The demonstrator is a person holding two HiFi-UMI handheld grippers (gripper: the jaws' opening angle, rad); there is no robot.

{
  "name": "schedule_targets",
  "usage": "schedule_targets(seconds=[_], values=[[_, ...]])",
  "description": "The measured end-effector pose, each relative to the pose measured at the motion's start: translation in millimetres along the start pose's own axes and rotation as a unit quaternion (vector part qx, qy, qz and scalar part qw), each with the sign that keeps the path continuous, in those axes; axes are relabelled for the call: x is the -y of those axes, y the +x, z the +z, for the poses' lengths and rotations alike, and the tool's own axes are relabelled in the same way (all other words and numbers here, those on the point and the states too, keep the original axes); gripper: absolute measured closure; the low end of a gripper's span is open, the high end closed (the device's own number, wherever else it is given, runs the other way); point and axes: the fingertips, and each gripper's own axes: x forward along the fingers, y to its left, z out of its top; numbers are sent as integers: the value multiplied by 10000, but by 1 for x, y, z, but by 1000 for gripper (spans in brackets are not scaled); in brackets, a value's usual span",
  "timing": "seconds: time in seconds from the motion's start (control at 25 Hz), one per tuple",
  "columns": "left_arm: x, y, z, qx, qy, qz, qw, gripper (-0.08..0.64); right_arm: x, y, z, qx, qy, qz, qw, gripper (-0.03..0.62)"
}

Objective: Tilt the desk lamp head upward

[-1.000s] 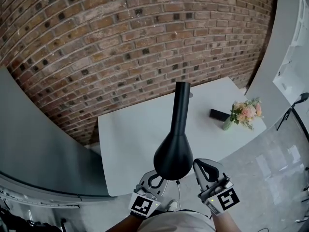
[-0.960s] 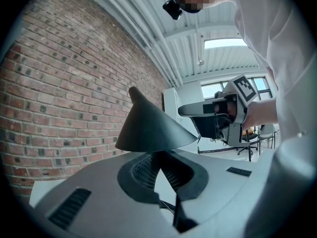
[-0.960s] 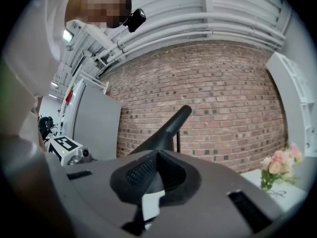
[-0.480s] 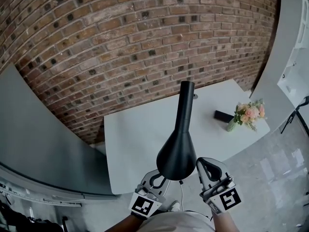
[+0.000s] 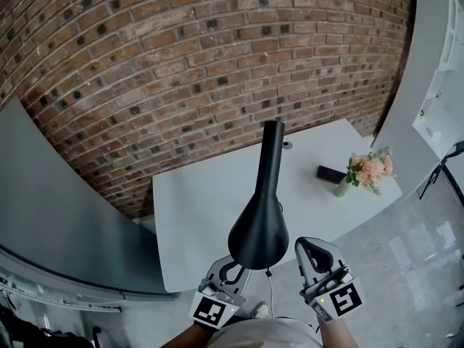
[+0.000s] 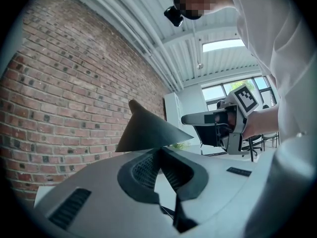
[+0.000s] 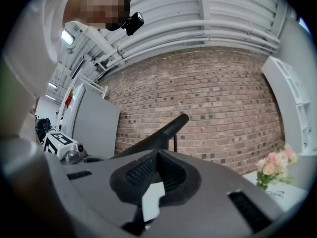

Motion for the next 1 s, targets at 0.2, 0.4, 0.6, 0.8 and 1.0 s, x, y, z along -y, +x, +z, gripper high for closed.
schedule_targets(seconds=[0.2,0.4,0.6,0.8,1.0], values=[[-2,-1,7,59,-48,101,9999,552,0,-3,0,23,-1,22,10000,578],[-2,-4,10,120,0,131,9998,552,0,-6,0,47,10,7,10000,578],[2,-7,12,101,24,100,9999,552,-3,-6,1,78,27,32,10000,578],[0,-10,15,159,53,145,9998,553,-8,-8,1,81,25,61,9999,578],[3,-12,14,157,191,106,9996,552,-11,-9,0,61,16,53,10000,578]])
